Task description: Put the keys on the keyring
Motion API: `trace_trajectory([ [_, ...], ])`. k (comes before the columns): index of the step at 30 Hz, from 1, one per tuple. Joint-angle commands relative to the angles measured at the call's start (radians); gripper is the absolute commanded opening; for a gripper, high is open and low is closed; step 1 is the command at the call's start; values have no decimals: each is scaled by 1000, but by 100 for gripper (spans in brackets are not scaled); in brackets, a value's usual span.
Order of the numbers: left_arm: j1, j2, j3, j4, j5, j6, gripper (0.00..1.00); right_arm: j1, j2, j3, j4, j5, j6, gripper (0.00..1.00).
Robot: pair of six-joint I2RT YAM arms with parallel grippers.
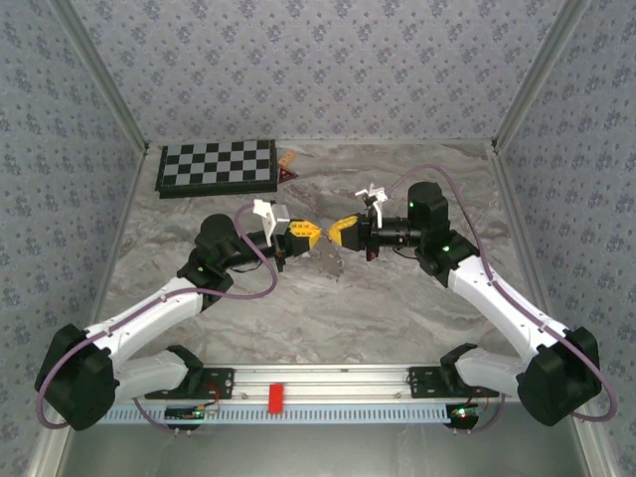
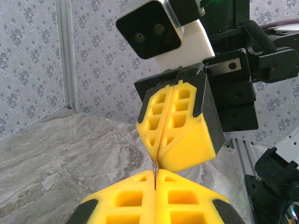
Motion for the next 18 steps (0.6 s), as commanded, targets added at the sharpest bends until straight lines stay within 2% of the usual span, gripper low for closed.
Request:
trace_trajectory([
  [1, -6, -23, 17, 96, 0, -15, 0, -6, 15, 10, -57, -31, -23, 0],
  [18, -29, 56, 9, 233, 28, -111, 0, 3, 32, -2, 16, -52, 16, 0],
])
